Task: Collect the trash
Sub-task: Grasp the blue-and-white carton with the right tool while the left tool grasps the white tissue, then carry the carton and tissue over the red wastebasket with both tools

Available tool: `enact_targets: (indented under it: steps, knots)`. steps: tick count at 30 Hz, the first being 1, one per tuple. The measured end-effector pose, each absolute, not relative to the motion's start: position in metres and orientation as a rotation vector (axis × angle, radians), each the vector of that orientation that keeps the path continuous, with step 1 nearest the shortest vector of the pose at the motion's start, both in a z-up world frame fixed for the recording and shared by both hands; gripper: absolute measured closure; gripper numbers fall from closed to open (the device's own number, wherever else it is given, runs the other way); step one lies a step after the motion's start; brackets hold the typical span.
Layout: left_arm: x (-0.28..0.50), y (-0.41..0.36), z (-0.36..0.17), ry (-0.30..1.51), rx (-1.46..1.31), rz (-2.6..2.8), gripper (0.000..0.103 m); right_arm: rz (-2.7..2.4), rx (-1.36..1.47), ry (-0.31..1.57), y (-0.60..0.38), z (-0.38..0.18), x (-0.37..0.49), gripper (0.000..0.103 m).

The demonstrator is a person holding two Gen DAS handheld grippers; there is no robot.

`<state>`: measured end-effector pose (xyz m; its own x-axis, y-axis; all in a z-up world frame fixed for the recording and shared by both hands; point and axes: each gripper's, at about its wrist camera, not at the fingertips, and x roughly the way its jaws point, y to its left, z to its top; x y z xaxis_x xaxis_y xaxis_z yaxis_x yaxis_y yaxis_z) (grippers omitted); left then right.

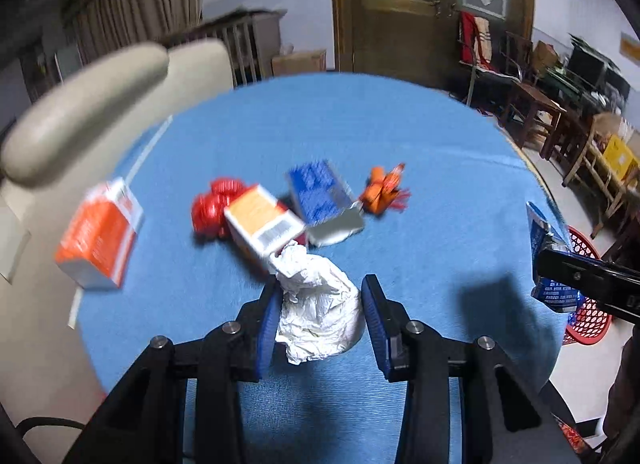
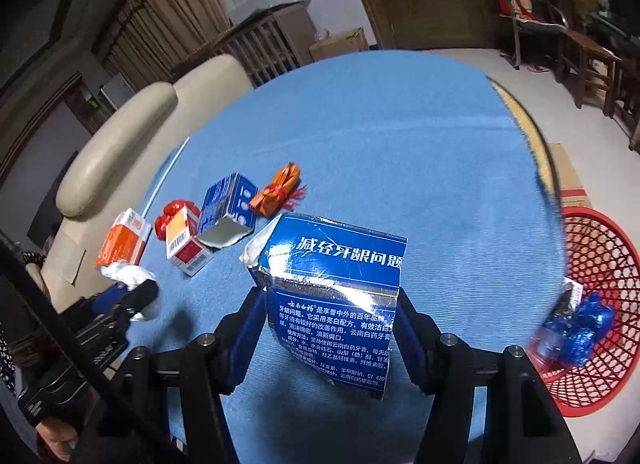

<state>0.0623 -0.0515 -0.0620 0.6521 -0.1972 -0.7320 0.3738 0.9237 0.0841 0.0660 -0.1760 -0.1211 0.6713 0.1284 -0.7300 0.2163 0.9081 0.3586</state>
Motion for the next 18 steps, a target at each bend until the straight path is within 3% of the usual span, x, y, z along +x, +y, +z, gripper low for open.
enact_targets:
  steps: [18]
  knots:
    - [0.005, -0.104, -0.004, 0.621, 0.389, -0.324, 0.061, -0.136, 0.478, 0.706, -0.221, -0.095, -0.001, 0.038]
